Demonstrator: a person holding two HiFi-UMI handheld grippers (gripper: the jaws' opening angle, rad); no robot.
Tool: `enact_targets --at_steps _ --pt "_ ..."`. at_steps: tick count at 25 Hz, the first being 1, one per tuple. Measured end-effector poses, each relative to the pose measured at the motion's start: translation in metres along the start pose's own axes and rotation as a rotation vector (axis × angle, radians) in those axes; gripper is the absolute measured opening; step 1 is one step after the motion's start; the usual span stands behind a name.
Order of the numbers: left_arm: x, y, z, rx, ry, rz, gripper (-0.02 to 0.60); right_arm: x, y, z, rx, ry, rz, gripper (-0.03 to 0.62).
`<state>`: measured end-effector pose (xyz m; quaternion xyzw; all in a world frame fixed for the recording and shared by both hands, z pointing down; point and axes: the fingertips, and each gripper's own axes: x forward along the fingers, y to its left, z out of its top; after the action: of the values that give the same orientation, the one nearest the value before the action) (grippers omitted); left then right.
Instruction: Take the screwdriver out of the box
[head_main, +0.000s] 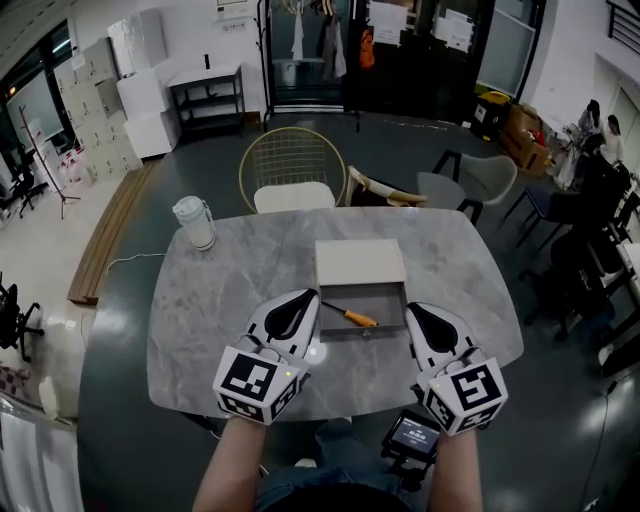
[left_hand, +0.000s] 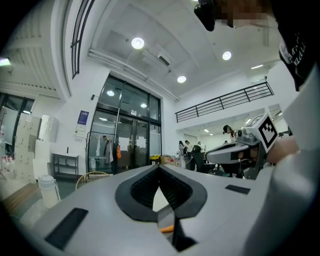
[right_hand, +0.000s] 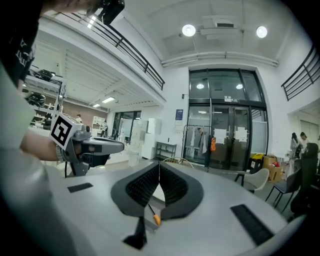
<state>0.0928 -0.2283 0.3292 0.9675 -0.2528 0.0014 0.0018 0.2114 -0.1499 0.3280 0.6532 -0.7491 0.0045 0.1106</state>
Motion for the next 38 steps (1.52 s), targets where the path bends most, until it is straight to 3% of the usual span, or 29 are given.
enact_targets --at_steps 7,19,26,33,38 --pt "0.052 0.035 -0.011 -0.016 0.03 0.108 0.012 0.062 -0.049 -0.013 0.022 0.044 0.109 0.026" --pt "0.079 0.083 -0.048 -0.058 0.116 0.246 0.012 0.131 -0.066 -0.051 0.09 0.149 0.228 0.026" --pt "0.074 0.102 -0.098 -0.132 0.207 0.32 0.012 0.16 -0.049 -0.105 0.086 0.306 0.317 0.026" --pt "0.056 0.107 -0.15 -0.219 0.311 0.342 0.012 0.17 -0.015 -0.172 0.077 0.55 0.417 0.026" --pt "0.039 0.113 -0.185 -0.298 0.369 0.37 0.012 0.169 0.008 -0.206 -0.007 0.673 0.47 0.026"
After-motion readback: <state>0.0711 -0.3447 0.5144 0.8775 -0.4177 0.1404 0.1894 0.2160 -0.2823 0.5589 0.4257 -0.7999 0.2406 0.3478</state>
